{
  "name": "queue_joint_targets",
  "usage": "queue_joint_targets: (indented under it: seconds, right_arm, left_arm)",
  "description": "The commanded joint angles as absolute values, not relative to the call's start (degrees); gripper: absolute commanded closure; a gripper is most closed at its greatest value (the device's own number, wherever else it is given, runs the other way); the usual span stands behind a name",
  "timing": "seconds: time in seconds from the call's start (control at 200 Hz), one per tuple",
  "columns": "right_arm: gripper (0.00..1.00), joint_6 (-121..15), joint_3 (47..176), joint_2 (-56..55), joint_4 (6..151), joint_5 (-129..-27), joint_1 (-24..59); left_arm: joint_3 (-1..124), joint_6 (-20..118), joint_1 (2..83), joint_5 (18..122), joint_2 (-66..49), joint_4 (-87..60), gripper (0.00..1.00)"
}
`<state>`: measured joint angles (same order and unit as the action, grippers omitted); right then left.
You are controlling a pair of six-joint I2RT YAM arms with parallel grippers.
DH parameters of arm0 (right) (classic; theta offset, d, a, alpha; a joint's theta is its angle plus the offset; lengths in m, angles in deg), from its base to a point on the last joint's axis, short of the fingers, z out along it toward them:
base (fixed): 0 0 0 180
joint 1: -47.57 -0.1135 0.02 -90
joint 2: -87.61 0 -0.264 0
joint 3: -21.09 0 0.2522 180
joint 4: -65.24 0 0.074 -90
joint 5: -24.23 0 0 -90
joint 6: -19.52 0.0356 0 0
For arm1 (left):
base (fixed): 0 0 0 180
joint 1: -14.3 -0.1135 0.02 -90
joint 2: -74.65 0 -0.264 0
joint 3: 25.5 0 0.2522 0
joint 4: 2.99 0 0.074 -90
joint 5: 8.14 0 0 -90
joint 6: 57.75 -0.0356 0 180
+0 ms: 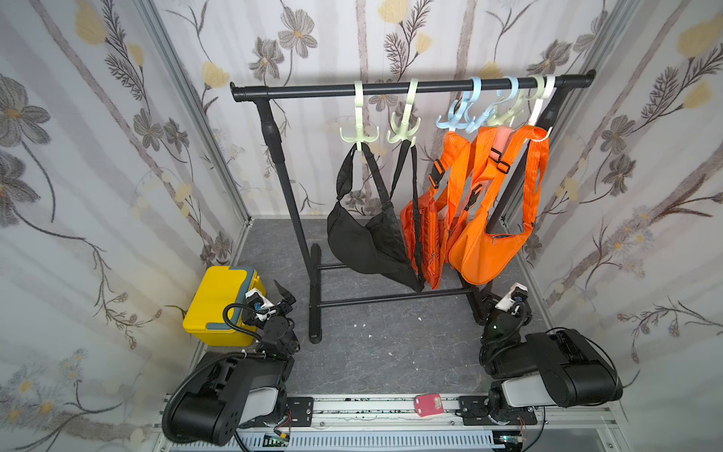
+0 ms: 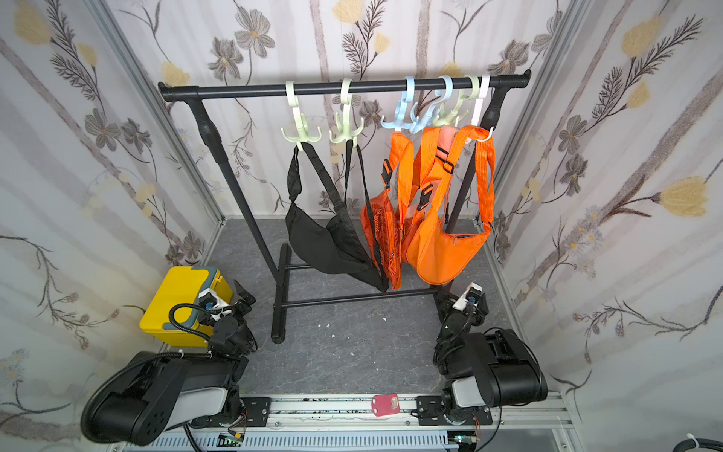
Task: Hang the bag on a hook
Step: Reset both arms
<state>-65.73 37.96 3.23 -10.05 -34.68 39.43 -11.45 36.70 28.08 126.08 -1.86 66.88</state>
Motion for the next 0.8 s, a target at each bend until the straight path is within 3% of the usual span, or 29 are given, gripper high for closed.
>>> queue_joint_targets:
  seconds: [0.0, 0.055, 0.125, 0.3, 0.395, 0.43, 0.519, 0.704, 0.799]
  right_arm:
    - [0.0, -69.3, 44.5, -0.3, -3.8, -43.0, 40.8]
    - [0.01, -66.4, 46.8, 2.7, 7.6, -46.7, 43.5]
    - [0.01, -67.2, 44.9, 0.4, -0.5, -47.5, 43.8]
    - [0.0, -67.1, 45.0, 0.9, 0.8, -47.3, 43.7]
    - [0.0, -67.2, 44.9, 1.0, 0.8, -47.3, 43.7]
    - [0.0, -67.2, 44.8, 1.0, 0.5, -47.3, 43.6]
    - [0.0, -67.3, 44.6, 1.0, 0.3, -47.2, 43.5]
    - [0.0, -67.4, 45.3, 0.9, 1.2, -47.1, 43.4]
    - [0.01, -66.9, 46.2, 0.5, 2.8, -47.7, 43.9]
  left_arm:
    - [-11.8, 32.6, 28.4, 123.4, -6.5, 79.7, 0.0]
    - [-11.7, 32.3, 28.2, 122.5, -6.7, 79.7, 0.0]
    - [-12.7, 32.0, 28.0, 119.4, -6.6, 81.1, 0.0]
    - [-14.6, 30.8, 27.7, 114.4, -8.0, 85.2, 0.0]
    - [-10.7, 31.0, 24.5, 107.4, -17.3, 87.2, 0.0]
    - [-7.6, 29.6, 23.8, 102.0, -19.3, 82.8, 0.0]
    - [-4.1, 32.8, 22.2, 103.3, -16.6, 72.4, 0.0]
    - [-4.6, 31.2, 22.1, 101.6, -18.2, 75.9, 0.0]
    - [0.2, 32.6, 19.9, 96.0, -17.1, 63.9, 0.0]
